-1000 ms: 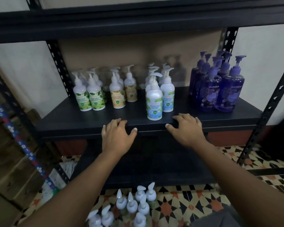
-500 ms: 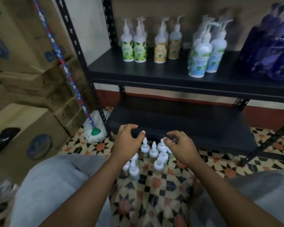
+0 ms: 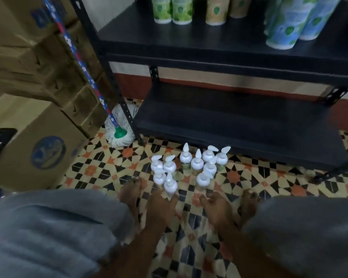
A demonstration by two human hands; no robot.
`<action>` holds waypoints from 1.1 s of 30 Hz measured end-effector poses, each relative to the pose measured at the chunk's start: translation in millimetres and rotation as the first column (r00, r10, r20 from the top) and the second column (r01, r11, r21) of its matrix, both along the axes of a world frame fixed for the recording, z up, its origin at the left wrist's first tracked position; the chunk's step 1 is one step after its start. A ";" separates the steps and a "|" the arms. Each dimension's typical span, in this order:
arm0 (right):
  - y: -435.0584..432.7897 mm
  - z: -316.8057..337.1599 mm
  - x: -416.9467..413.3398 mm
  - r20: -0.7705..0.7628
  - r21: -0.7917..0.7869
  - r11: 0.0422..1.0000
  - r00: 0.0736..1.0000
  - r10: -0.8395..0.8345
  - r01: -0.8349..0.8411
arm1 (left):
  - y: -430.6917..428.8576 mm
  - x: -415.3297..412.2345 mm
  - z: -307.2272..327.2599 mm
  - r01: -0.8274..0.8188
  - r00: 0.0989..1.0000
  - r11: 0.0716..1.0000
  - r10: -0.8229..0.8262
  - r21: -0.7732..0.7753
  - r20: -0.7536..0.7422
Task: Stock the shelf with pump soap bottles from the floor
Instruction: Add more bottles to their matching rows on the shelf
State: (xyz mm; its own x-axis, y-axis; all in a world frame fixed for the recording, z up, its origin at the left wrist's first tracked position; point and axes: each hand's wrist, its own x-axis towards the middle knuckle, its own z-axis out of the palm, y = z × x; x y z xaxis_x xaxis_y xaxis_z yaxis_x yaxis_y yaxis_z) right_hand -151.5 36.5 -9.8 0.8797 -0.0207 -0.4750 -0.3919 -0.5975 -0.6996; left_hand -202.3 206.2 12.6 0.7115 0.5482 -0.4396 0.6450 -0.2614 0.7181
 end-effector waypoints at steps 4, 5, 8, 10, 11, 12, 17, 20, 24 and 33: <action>7.1 -42.8 21.9 -0.025 0.029 0.994 0.995 -0.101 0.102 | -2.8 18.8 -45.7 -0.130 0.990 0.981 0.121 -0.144 -0.074; 8.9 -54.7 28.1 -0.012 0.059 0.992 0.993 -0.115 0.115 | -4.0 25.1 -57.8 -0.153 0.988 0.982 0.150 -0.111 -0.028; 10.9 -97.2 46.3 0.009 0.055 0.987 0.988 -0.155 0.154 | -1.5 36.4 -131.3 -0.220 0.975 0.974 0.220 -0.048 -0.008; 16.9 -104.9 55.9 0.030 0.010 0.987 0.987 -0.158 0.157 | -1.1 49.7 -138.2 -0.239 0.970 0.971 0.238 -0.011 -0.049; 20.1 -105.9 59.4 0.031 0.005 0.988 0.987 -0.156 0.156 | -2.2 58.6 -124.8 -0.231 0.972 0.973 0.231 0.008 -0.050; 22.6 -105.9 61.8 0.028 0.001 0.987 0.987 -0.161 0.161 | -2.1 63.3 -125.9 -0.226 0.971 0.974 0.227 0.023 -0.068; 27.6 -123.2 74.7 0.034 -0.012 0.990 0.990 -0.137 0.138 | 0.2 75.6 -132.2 -0.277 0.954 0.960 0.279 0.040 -0.105; 25.0 -129.7 79.0 0.020 -0.015 0.992 0.992 -0.125 0.125 | 0.4 77.9 -130.0 -0.258 0.959 0.963 0.265 0.076 -0.102; 11.6 -134.4 71.2 0.060 0.009 0.990 0.988 -0.139 0.139 | 1.5 64.2 -134.1 -0.186 0.977 0.979 0.194 0.086 -0.089; 3.2 32.9 70.4 0.190 0.217 0.962 0.959 -0.208 0.165 | -7.9 80.0 6.5 -0.166 0.962 0.981 0.184 -0.102 0.203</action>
State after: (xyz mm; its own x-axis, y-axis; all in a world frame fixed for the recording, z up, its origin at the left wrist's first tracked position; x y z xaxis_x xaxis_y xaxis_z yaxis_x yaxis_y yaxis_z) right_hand -81.1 39.7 23.1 0.9491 -0.1186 -0.2918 -0.3150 -0.3694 -0.8743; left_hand -122.2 198.3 19.1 0.6893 0.6400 -0.3394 0.5071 -0.0917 0.8570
